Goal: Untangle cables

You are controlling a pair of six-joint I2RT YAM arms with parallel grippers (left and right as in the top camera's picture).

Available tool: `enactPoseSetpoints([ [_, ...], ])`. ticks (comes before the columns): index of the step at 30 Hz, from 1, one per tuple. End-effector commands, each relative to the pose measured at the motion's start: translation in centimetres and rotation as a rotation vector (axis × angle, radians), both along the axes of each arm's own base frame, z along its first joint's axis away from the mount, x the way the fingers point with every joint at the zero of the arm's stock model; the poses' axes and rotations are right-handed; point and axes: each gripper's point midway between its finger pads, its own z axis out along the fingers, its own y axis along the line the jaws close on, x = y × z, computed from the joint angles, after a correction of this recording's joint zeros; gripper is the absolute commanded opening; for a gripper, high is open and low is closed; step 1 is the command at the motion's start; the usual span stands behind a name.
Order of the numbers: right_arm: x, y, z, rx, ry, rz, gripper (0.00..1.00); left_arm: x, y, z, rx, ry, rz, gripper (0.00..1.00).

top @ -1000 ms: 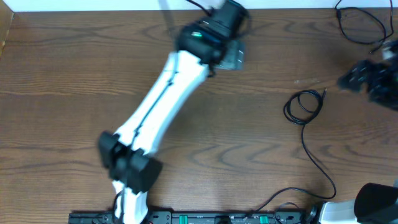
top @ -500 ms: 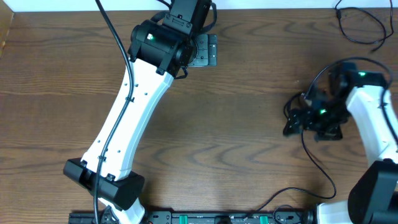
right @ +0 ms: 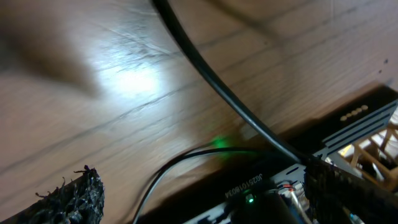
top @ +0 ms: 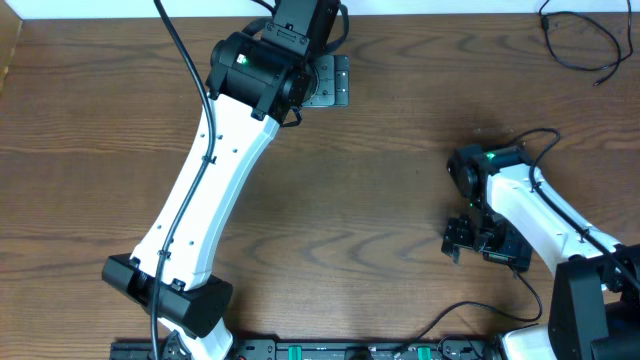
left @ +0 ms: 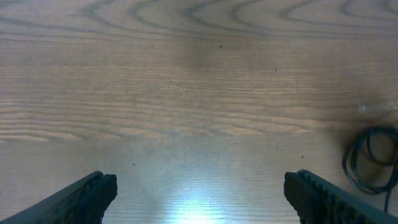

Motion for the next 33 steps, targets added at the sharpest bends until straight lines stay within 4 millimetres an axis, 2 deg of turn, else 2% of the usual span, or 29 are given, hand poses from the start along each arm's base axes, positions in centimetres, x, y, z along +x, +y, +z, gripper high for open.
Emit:
enactPoseSetpoints([
  [1, 0.0, -1.3, 0.0, -0.114, -0.048, -0.089, 0.97, -0.1, 0.2, 0.5, -0.011, -0.008, 0.011, 0.94],
  [2, 0.1, -1.3, 0.0, -0.113, -0.051, -0.089, 0.89, -0.1, 0.2, 0.5, -0.011, -0.008, 0.011, 0.94],
  [3, 0.2, -1.3, -0.1, -0.113, -0.058, -0.087, 0.64, -0.1, 0.2, 0.5, -0.011, -0.008, 0.011, 0.94],
  [5, 0.5, -1.5, -0.1, -0.126, -0.071, -0.082, 0.01, -0.1, 0.2, 0.5, -0.011, -0.008, 0.011, 0.94],
  [8, 0.9, -1.5, -0.2, -0.128, -0.091, -0.08, 0.01, -0.1, 0.2, 0.5, -0.011, -0.008, 0.011, 0.94],
  [11, 2.2, -1.2, -0.5, -0.105, -0.135, -0.061, 0.01, -0.1, 0.2, 0.5, -0.011, -0.008, 0.011, 0.94],
  [12, 2.9, -1.1, -0.3, -0.091, -0.15, -0.033, 0.13, -0.1, 0.2, 0.5, -0.011, -0.008, 0.011, 0.94],
  [13, 3.2, -1.0, -0.1, -0.082, -0.155, -0.014, 0.32, -0.1, 0.2, 0.5, -0.011, -0.008, 0.011, 0.94],
  [14, 3.9, -0.8, 0.2, -0.066, -0.165, 0.02, 0.56, -0.1, 0.2, 0.5, -0.01, -0.008, 0.011, 0.94],
  [15, 4.9, -0.5, 0.9, -0.046, -0.18, 0.071, 0.99, -0.1, 0.2, 0.5, -0.011, -0.008, 0.011, 0.94],
  [18, 6.7, -0.5, 2.9, -0.047, -0.216, 0.126, 0.99, -0.1, 0.2, 0.5, -0.01, -0.007, 0.011, 0.94],
  [22, 6.4, -1.6, 3.6, -0.102, -0.197, 0.137, 0.99, -0.3, 0.4, 0.3, -0.004, 0.004, 0.011, 0.94],
  [26, 4.7, -2.4, 2.8, -0.111, -0.135, 0.119, 0.99, -0.8, 0.6, 0.0, 0.006, 0.025, 0.011, 0.94],
  [28, 3.7, -2.4, 1.8, -0.109, -0.115, 0.091, 0.99, -0.8, 0.6, 0.0, 0.007, 0.025, 0.011, 0.94],
  [31, 2.3, -0.9, -0.5, -0.011, -0.09, 0.05, 0.99, -0.8, 0.6, 0.0, 0.006, 0.025, 0.011, 0.94],
  [33, 1.8, -0.3, -1.3, 0.027, -0.082, 0.036, 0.98, -0.8, 0.6, 0.0, 0.006, 0.025, 0.011, 0.94],
])
